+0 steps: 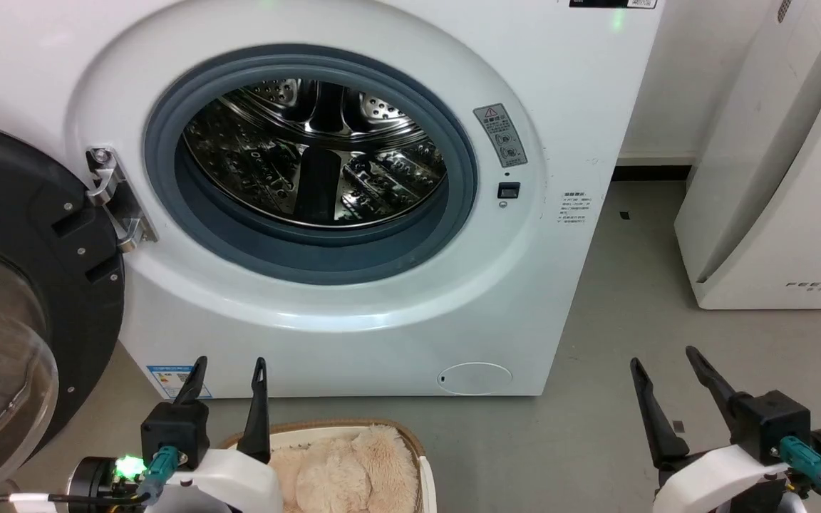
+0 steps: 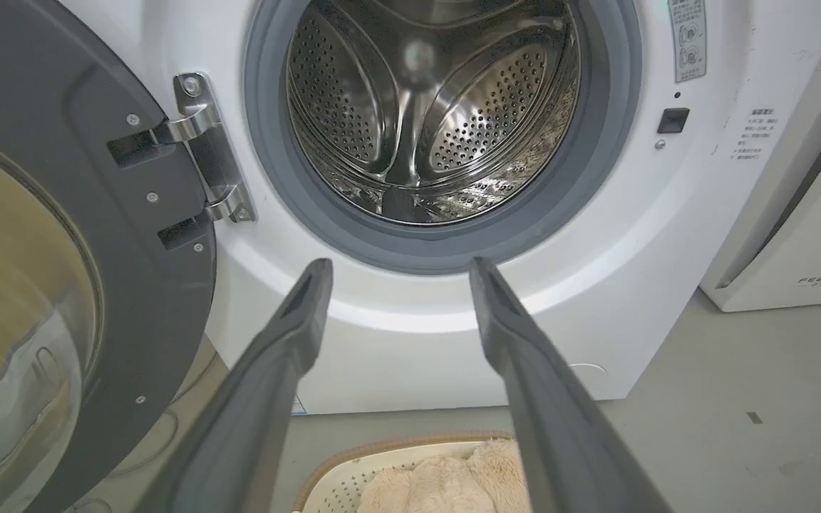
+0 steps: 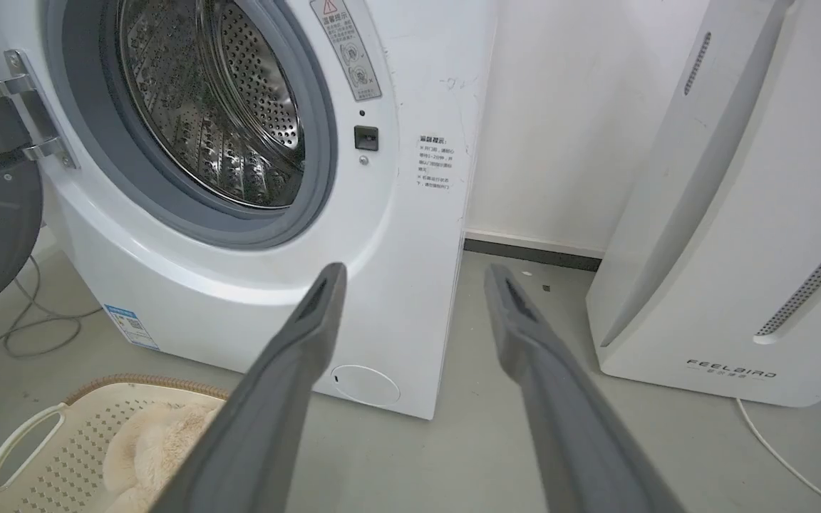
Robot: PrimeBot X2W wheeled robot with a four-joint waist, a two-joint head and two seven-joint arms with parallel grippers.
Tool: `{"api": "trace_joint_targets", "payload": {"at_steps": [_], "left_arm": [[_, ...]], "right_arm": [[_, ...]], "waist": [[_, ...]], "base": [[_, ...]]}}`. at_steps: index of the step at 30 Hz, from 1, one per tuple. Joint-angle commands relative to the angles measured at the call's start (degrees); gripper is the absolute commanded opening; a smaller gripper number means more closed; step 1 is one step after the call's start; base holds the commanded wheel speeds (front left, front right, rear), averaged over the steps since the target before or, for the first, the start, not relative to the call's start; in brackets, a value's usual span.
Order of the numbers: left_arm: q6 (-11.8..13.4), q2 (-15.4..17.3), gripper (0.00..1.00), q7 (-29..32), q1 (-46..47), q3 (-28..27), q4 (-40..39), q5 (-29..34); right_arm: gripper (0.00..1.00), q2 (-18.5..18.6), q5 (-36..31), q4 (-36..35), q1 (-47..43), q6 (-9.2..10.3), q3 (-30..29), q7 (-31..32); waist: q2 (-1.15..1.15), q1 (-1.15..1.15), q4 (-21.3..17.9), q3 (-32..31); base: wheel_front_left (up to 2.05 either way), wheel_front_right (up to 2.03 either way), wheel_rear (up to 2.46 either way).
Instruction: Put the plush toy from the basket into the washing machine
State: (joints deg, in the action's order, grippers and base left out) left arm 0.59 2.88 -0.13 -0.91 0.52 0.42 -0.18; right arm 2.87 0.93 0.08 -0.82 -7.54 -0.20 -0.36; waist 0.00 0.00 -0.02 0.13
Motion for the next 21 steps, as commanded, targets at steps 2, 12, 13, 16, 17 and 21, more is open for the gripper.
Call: {"api": "trace_joint_targets", "payload": {"at_steps": [2, 12, 13, 16, 17, 21], "left_arm": [[0.52, 0.0, 1.0, -0.96, 0.44, 0.24, 0.47, -0.51], [0.53, 0.0, 1.0, -2.04, 2.38, 0.89, 3.23, -1.25], [0.47, 0.0, 1.0, -2.16, 2.71, 0.98, 3.88, -1.33], [0.24, 0.01, 1.0, -2.52, 4.03, 1.17, 6.0, -1.74], [0.16, 0.02, 1.0, -2.64, 4.56, 1.24, 6.83, -1.78], [-0.28, 0.05, 1.0, -3.12, 6.8, 1.32, 10.83, -2.44]], "right_arm": [[1.0, 0.0, 0.81, -0.41, 0.0, 0.0, -0.46, -0.8], [1.0, 0.0, 2.26, -0.72, 0.53, 0.01, -1.04, -1.88], [1.0, 0.0, 2.43, -0.73, 0.66, 0.01, -1.09, -2.0], [1.0, 0.0, 3.0, -0.89, 1.16, 0.01, -1.27, -2.35], [1.0, 0.0, 3.19, -0.93, 1.36, 0.01, -1.33, -2.47], [1.0, 0.0, 4.0, -1.17, 2.09, 0.01, -1.52, -2.95]], "waist": [[0.0, 0.0, -0.04, 0.18], [0.0, 0.0, -0.51, 1.76], [0.0, 0.0, -0.63, 2.08], [0.0, 0.0, -0.99, 3.32], [0.0, 0.0, -1.1, 3.76], [0.0, 0.0, -1.57, 5.74]], "base": [[0.0, 0.0, 0.0], [0.0, 0.0, 0.0], [0.0, 0.0, 0.0], [0.0, 0.0, 0.0], [0.0, 0.0, 0.0], [0.0, 0.0, 0.0]]}}
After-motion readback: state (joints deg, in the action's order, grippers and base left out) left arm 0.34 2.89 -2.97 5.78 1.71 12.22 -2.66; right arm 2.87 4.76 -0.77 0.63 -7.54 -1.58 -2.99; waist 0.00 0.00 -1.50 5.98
